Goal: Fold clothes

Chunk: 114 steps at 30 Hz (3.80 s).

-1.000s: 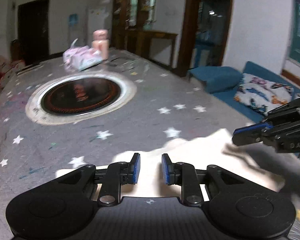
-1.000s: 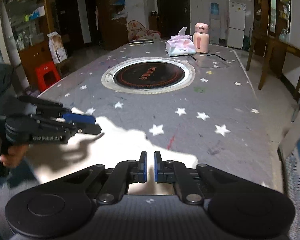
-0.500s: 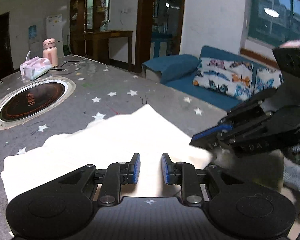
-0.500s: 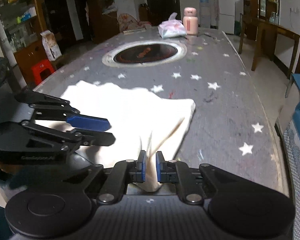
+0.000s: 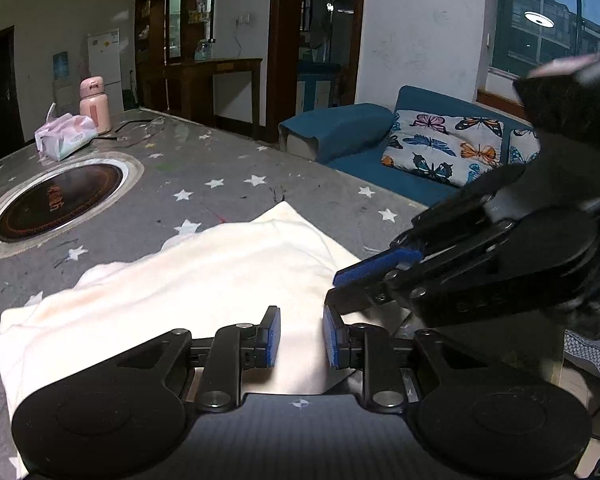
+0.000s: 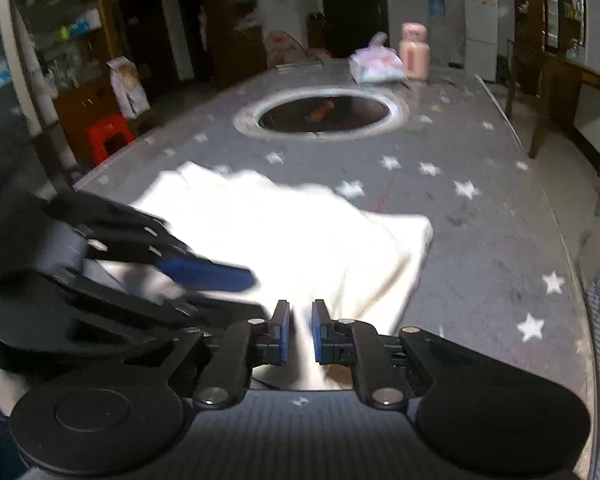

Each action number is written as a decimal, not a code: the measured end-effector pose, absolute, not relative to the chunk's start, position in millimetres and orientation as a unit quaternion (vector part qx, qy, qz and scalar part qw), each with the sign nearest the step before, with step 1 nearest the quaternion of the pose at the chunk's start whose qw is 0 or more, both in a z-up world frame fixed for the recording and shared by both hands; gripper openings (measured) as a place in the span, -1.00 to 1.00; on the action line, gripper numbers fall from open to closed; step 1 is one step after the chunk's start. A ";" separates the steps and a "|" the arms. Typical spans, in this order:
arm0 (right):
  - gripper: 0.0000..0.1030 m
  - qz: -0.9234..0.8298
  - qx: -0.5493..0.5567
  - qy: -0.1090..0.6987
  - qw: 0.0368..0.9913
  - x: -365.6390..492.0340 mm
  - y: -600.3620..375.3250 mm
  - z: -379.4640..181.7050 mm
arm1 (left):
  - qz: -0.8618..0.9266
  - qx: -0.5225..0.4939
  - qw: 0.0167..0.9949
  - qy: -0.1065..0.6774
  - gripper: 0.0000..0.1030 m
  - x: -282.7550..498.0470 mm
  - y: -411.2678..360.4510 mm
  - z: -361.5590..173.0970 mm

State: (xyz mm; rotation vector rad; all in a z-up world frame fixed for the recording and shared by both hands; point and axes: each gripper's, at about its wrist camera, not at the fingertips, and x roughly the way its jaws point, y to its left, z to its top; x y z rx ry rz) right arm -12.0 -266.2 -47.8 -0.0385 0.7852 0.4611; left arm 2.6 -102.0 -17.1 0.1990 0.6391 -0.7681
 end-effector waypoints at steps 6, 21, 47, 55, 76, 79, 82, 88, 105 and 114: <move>-0.78 0.216 -0.039 0.372 0.902 -14.4 -260.2 -43.0 | -0.337 0.071 0.886 0.310 -0.33 -3.0 -69.0 -11.9; -0.67 0.231 -0.049 0.366 0.900 -11.6 -249.0 -43.2 | -0.256 -0.018 0.912 0.321 -0.35 7.6 15.5 0.1; -0.63 0.232 -0.040 0.378 0.895 76.7 -227.3 -50.7 | -0.227 -0.004 0.906 0.356 -0.32 119.7 -6.7 -19.7; -0.65 0.228 -0.033 0.359 0.905 74.9 -225.9 -44.1 | -0.240 0.005 0.914 0.328 -0.35 107.0 -11.8 -4.5; -0.44 0.209 -0.054 0.359 0.908 71.5 -204.9 -37.8 | -0.268 0.021 0.905 0.329 -0.34 107.7 -19.8 -8.1; -0.27 0.204 -0.053 0.355 0.911 50.0 -204.2 -31.7 | -0.281 0.013 0.904 0.322 -0.30 95.7 -13.9 2.0; -0.17 0.203 -0.044 0.353 0.912 23.4 -201.6 -34.0 | -0.296 0.027 0.903 0.311 -0.27 71.8 -12.9 10.5; -0.17 0.180 -0.069 0.331 0.924 -29.9 -198.2 -40.3 | -0.303 0.041 0.903 0.302 -0.26 23.2 -7.1 10.8; -0.17 0.168 -0.104 0.260 0.945 -74.7 -211.6 -63.9 | -0.216 0.051 0.928 0.300 -0.24 -10.7 -10.4 -10.6; -0.16 0.166 -0.099 0.276 0.942 -79.7 -221.0 -63.2 | -0.216 0.057 0.927 0.300 -0.22 -20.3 -14.1 -9.6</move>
